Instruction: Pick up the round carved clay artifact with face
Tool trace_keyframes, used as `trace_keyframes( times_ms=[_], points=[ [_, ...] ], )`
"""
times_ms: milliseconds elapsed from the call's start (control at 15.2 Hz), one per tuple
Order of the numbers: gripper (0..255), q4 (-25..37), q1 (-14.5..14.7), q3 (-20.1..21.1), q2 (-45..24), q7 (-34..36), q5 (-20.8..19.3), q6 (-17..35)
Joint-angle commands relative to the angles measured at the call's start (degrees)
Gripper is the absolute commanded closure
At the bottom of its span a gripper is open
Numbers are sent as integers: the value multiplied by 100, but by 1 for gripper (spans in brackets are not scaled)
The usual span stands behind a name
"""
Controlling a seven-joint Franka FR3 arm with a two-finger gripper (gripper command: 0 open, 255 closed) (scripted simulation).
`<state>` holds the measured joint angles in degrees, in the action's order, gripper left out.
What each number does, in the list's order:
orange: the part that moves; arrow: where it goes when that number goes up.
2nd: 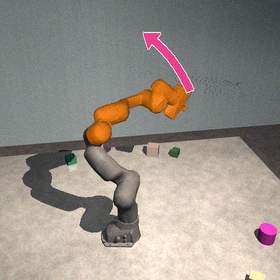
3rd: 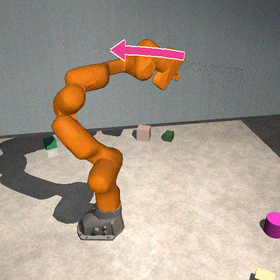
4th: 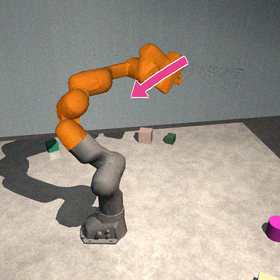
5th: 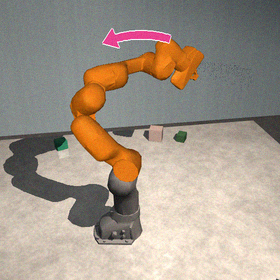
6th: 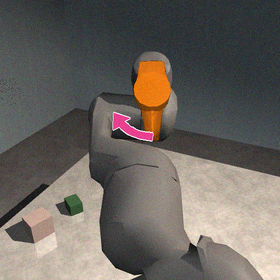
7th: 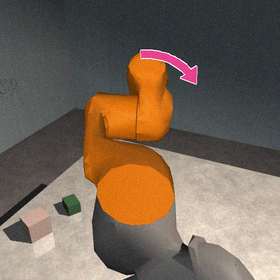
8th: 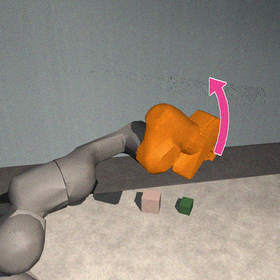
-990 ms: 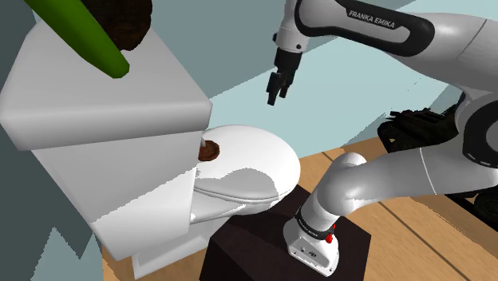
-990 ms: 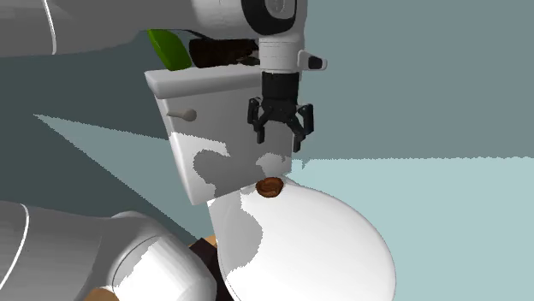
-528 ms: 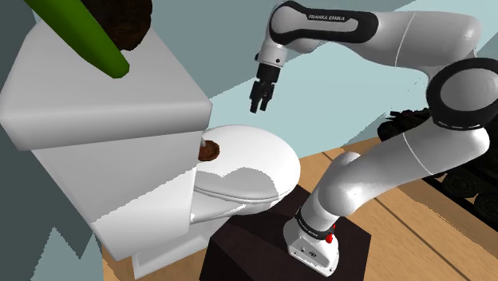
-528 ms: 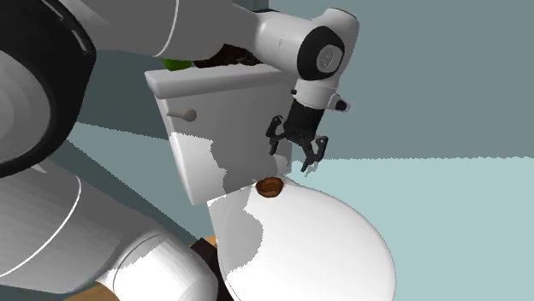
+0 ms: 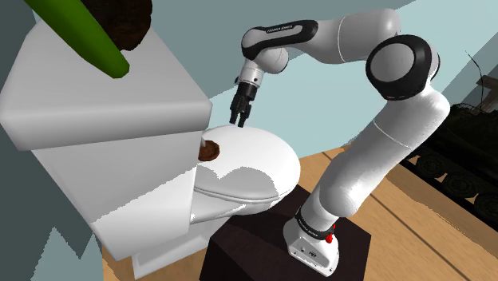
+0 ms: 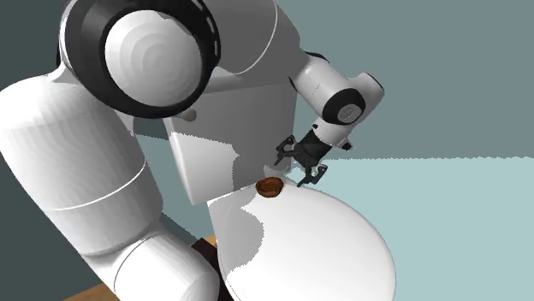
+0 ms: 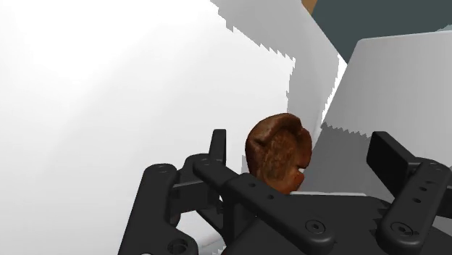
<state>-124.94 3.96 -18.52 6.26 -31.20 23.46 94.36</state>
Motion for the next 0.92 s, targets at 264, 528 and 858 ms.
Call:
trace_keyframes(
  times_ms=[264,528,858],
  points=[
    [0,692,-27,-26,-1636,-1018,1394,-450],
    [0,608,-39,3,-1817,-1185,1453,-255],
    [0,549,-42,21,-1992,-1335,1515,-86]
  ],
)
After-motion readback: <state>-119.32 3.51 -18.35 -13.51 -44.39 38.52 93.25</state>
